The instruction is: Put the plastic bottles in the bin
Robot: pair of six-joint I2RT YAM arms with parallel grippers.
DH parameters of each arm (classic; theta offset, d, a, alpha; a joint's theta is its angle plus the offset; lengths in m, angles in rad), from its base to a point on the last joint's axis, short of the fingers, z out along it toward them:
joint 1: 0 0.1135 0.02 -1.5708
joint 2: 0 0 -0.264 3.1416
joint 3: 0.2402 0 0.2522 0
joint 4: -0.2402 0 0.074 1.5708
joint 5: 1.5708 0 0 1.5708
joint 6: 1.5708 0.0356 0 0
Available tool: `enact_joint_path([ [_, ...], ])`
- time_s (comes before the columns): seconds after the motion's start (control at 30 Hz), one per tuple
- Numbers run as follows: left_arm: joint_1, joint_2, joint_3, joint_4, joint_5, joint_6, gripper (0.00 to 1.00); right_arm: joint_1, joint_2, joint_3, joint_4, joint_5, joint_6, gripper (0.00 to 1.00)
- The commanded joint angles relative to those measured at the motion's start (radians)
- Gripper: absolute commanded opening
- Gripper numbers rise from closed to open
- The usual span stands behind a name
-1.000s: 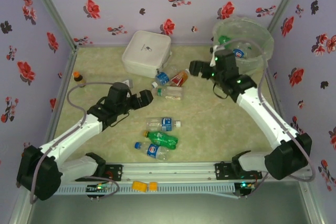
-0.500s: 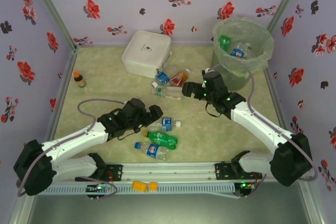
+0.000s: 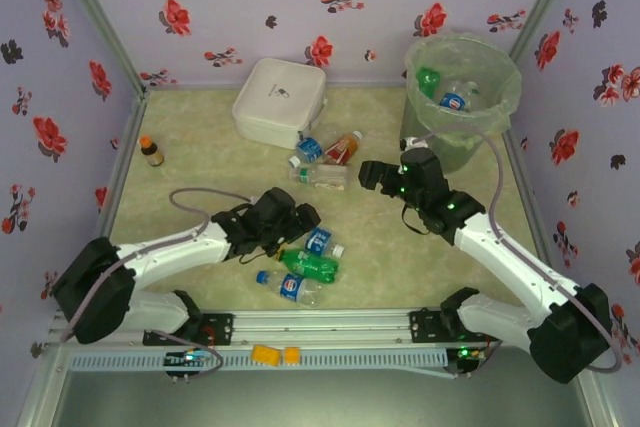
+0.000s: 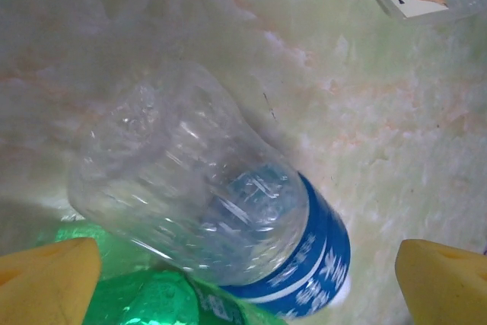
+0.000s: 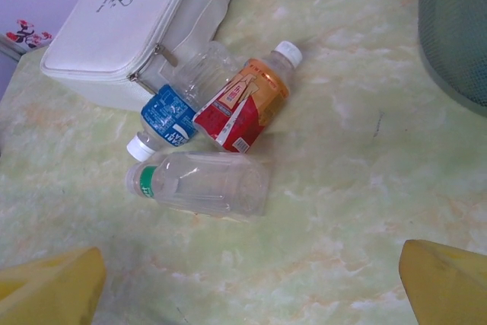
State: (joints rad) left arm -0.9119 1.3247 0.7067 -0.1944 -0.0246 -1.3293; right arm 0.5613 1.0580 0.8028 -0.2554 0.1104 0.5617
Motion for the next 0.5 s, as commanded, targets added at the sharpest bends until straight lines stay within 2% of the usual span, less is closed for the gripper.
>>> enact_joint_path([
  [0.0,0.003,0.060,0.071,0.075,-0.043,0.041,1.00,0.005,-0.030,-0.018,-0.030,0.051,0.000,1.00],
  [0.2,0.008,0.208,0.181,0.073,-0.038,0.091,1.00,0.005,-0.062,-0.045,-0.055,0.074,0.000,1.00],
  [0.47,0.007,0.337,0.221,0.043,-0.034,0.141,0.96,0.005,-0.113,-0.083,-0.067,0.123,0.002,1.00],
])
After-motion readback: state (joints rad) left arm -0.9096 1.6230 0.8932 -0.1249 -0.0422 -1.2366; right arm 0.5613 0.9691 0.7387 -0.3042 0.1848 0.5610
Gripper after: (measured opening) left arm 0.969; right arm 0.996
